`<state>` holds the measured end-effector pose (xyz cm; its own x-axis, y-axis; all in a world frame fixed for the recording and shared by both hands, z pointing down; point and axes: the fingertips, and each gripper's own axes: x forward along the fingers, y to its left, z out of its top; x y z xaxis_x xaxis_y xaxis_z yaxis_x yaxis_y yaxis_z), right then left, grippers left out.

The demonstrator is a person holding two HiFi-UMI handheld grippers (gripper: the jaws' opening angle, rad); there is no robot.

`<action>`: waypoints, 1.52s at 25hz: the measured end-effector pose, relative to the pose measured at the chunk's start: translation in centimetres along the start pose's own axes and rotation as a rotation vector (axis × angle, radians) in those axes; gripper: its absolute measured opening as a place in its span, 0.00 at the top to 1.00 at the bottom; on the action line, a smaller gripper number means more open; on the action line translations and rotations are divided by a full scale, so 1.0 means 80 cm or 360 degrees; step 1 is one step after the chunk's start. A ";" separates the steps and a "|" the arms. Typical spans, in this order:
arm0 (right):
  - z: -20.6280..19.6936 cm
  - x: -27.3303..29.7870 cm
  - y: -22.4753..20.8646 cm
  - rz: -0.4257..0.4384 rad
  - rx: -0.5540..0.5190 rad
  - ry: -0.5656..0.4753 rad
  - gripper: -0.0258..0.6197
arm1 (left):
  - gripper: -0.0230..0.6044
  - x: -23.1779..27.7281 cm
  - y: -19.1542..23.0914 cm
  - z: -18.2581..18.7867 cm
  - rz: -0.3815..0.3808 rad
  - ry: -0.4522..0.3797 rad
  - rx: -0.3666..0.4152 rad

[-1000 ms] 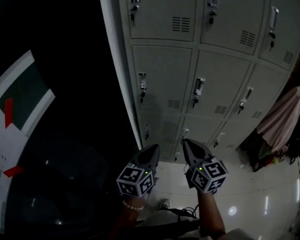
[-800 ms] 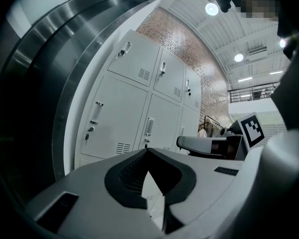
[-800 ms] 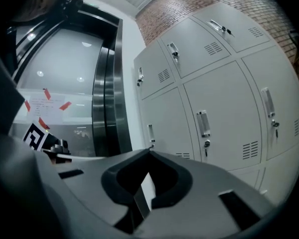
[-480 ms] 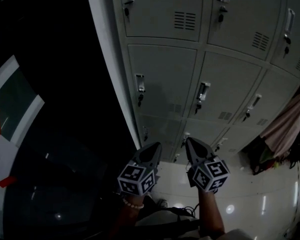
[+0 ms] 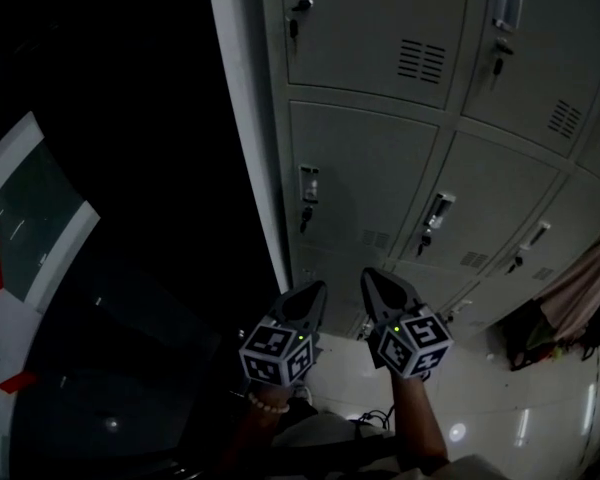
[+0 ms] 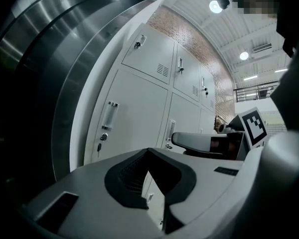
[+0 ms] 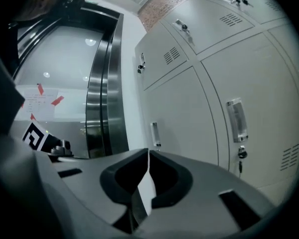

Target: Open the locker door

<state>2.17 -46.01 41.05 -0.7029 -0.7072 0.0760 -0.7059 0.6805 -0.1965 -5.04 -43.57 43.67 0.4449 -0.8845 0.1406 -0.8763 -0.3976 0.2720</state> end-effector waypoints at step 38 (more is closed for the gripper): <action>0.007 0.293 0.001 -0.0142 -0.0079 0.0082 0.64 | 0.97 0.028 0.141 0.007 0.0100 0.0084 -0.0012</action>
<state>-14.29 -62.64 42.26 -0.6396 -0.7555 0.1415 -0.7685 0.6248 -0.1381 -14.06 -50.17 46.50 0.3981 -0.8935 0.2077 -0.9016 -0.3394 0.2682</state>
